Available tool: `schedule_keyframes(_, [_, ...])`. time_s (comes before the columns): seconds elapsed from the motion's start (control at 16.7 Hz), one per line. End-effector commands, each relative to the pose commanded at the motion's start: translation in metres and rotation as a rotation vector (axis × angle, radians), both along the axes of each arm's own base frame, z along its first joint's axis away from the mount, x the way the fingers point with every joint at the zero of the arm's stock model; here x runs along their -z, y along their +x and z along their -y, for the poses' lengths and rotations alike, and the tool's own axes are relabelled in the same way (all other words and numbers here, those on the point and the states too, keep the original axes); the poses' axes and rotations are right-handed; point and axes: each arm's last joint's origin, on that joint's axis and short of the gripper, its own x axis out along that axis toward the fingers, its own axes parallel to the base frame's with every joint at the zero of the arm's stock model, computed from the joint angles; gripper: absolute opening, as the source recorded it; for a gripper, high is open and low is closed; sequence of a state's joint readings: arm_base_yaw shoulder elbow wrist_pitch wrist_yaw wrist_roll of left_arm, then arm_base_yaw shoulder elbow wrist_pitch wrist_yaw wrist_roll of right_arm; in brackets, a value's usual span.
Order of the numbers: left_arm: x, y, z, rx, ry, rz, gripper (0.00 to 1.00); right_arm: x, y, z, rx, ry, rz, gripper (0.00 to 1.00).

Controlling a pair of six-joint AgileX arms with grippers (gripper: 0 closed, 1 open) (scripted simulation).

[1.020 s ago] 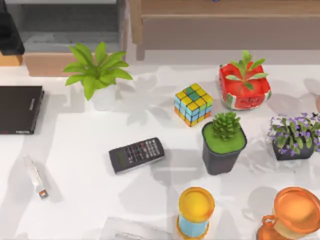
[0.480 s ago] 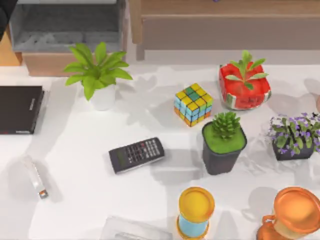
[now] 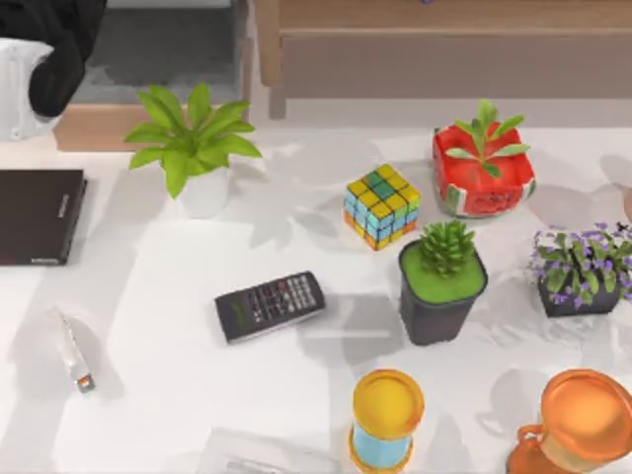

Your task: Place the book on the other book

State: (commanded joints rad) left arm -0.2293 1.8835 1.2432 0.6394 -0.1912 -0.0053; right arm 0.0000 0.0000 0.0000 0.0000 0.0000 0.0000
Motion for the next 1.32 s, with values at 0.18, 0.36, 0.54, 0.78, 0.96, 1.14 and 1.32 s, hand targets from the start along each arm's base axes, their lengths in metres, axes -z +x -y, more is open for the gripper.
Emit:
schedule_keyframes(0.18, [0.004,0.005,0.002,0.0,0.0,-0.001,1.0,0.0,0.0,0.0,0.0,0.0,0.0,1.0])
schedule_keyframes(0.36, [0.004,0.005,0.002,0.0,0.0,-0.001,1.0,0.0,0.0,0.0,0.0,0.0,0.0,1.0])
schedule_keyframes(0.54, [0.001,0.003,-0.001,-0.001,0.001,-0.001,1.0,0.0,0.0,0.0,0.0,0.0,0.0,1.0])
schedule_keyframes(0.78, [-0.008,0.005,-0.006,0.0,0.0,-0.001,1.0,0.0,0.0,0.0,0.0,0.0,0.0,1.0])
schedule_keyframes(0.96, [-0.003,0.02,-0.002,0.0,0.0,-0.001,1.0,0.0,0.0,0.0,0.0,0.0,0.0,1.0])
schedule_keyframes(1.14, [0.004,0.034,0.002,0.0,0.001,-0.001,1.0,0.0,0.0,0.0,0.0,0.0,0.0,1.0])
schedule_keyframes(1.32, [0.004,0.035,0.003,0.0,0.0,-0.001,1.0,0.0,0.0,0.0,0.0,0.0,0.0,1.0])
